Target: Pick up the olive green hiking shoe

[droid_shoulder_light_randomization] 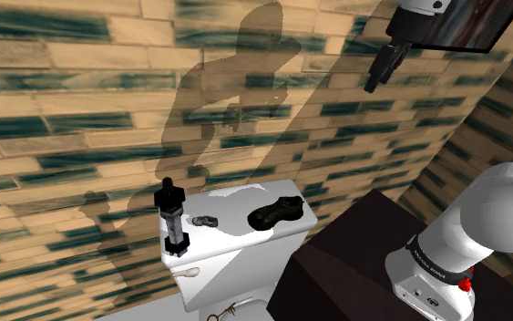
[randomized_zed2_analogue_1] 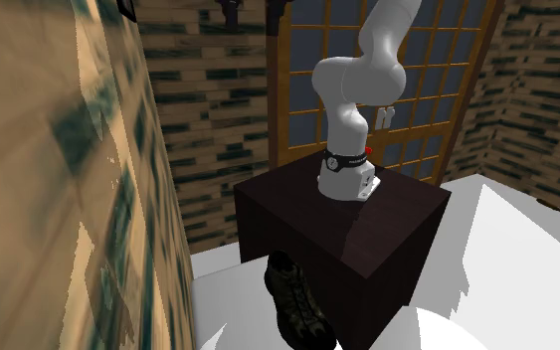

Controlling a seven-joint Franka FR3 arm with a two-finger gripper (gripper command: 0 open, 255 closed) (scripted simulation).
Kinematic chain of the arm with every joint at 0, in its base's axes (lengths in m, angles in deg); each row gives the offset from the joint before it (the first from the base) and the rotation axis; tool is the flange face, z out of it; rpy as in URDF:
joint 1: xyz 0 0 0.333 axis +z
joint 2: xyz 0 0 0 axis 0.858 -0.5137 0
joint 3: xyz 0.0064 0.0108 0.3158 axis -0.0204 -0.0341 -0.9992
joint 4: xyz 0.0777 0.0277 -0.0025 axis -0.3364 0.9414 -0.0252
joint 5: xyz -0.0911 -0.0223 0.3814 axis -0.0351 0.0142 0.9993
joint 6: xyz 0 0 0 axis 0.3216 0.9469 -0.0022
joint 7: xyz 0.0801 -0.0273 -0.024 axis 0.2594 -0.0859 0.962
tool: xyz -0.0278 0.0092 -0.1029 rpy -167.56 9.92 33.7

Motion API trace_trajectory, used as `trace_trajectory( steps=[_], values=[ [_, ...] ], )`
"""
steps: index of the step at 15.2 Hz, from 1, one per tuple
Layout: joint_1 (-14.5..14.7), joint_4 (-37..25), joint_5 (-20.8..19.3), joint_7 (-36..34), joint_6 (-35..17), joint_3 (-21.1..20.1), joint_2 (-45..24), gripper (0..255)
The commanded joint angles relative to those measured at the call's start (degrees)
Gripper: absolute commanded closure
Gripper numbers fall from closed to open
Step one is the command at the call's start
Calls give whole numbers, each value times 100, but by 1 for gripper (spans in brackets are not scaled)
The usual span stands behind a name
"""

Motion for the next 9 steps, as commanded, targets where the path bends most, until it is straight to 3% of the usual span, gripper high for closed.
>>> trace_trajectory(
  steps=[1,9],
  values=[
    [0,0,0,0,0,0,0,0],
    [535,1023,16,972,-1538,-20,-553,0]
  ],
)
